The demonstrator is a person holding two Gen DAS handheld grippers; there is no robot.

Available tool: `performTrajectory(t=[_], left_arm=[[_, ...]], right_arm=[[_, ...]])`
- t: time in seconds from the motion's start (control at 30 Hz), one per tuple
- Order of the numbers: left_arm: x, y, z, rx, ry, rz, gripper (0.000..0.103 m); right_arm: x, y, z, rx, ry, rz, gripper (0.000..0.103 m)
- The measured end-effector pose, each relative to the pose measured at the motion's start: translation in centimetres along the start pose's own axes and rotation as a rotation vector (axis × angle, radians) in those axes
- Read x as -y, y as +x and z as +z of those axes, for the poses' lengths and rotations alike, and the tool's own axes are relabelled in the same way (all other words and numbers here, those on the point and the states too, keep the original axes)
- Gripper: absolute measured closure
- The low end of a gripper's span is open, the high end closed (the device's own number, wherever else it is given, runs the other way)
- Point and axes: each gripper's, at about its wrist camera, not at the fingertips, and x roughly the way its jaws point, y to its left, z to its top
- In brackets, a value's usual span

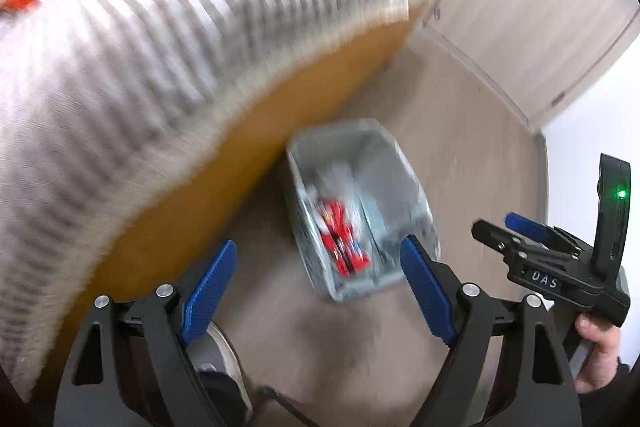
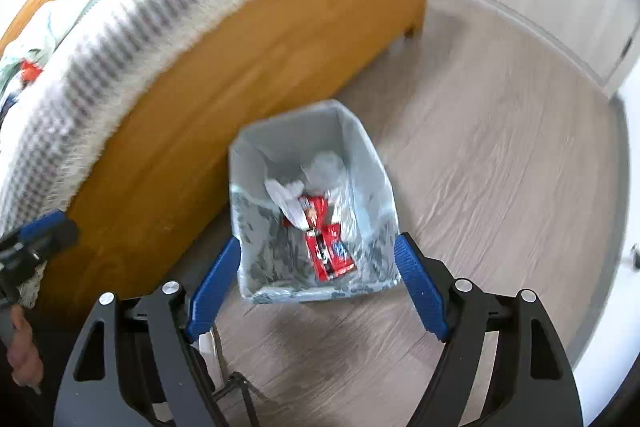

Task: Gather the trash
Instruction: 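Move both tools back over the trash on the bed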

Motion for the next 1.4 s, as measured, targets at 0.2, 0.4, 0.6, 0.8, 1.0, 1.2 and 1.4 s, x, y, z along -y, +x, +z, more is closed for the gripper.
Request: performTrajectory(t=[0.2, 0.4, 0.6, 0.8, 1.0, 1.2, 1.4], left_arm=[[-3.8, -9.8, -0.5, 0.232, -0.118, 0.023, 0.022], [-7.9, -20.2, -2.1, 0.421, -0.136, 0.091, 0.022], [-16.8, -26.4, -6.3, 0.507, -0.297, 0.2, 0.017], [-26.9, -29.3, -10.9, 0.525, -0.518, 0.355, 0.015], [-34.1, -30.7, -13.9, 0.547, -0.688, 0.415, 0.015], [-38.5, -29.9, -15.2, 0.531, -0.832, 0.338, 0.015], [-40.7, -28.9, -16.0, 0.517, -0.913, 0.283, 0.015]], right_arm=[[-5.5, -7.1, 1.9, 0.151, -0.144, 0.012, 0.027], [-14.0, -12.6, 1.7, 0.279, -0.335, 0.107, 0.027], [-24.4, -12.7, -0.5, 0.279, -0.522, 0.218, 0.027], [-33.2, -10.7, -0.3, 0.187, -0.559, 0.376, 0.027], [-43.9, -7.6, 2.7, 0.1, -0.624, 0.489, 0.027], [-53.4, -4.7, 6.5, 0.053, -0.75, 0.495, 0.027], [-58.1, 0.8, 10.0, -0.047, -0.625, 0.458, 0.04]])
